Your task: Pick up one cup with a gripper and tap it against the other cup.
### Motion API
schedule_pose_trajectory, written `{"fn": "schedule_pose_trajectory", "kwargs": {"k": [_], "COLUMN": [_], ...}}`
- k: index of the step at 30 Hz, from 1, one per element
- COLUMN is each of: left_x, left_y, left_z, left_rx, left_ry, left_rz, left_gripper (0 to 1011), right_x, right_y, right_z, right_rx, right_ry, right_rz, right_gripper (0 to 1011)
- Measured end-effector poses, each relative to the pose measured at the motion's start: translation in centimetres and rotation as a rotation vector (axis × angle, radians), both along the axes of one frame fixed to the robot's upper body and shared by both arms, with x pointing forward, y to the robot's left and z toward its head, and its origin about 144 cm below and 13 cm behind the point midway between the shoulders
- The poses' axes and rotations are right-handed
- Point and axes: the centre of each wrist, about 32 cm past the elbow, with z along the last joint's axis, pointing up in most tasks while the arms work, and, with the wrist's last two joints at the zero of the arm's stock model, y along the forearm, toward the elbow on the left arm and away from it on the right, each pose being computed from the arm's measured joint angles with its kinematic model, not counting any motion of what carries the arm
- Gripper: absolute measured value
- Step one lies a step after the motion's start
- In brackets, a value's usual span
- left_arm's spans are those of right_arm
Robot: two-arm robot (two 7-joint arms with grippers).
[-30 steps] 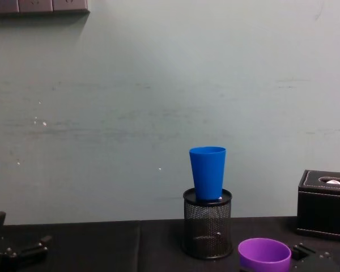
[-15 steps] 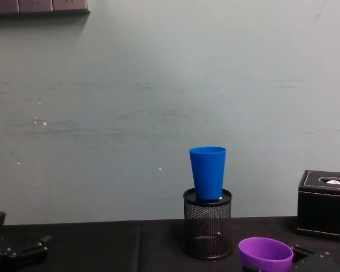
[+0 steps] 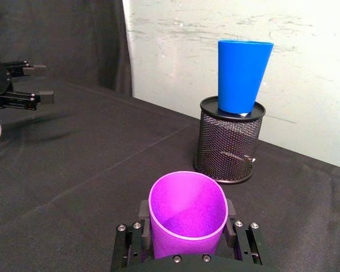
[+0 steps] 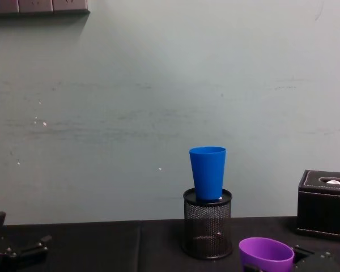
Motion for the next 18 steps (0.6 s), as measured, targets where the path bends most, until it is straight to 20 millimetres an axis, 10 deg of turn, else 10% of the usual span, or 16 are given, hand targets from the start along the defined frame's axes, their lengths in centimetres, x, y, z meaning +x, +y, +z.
{"fn": "schedule_pose_trajectory", "kwargs": {"k": [18], "left_x": [0.00], "left_y": [0.00], "left_z": [0.00], "left_rx": [0.000], "left_ry": [0.000], "left_rz": [0.000], "left_gripper": [1011], "right_x": [0.00], "right_y": [0.00], "right_z": [0.00], "right_rx": [0.000], "right_ry": [0.000], "right_rz": [-0.001], "right_gripper": [729]}}
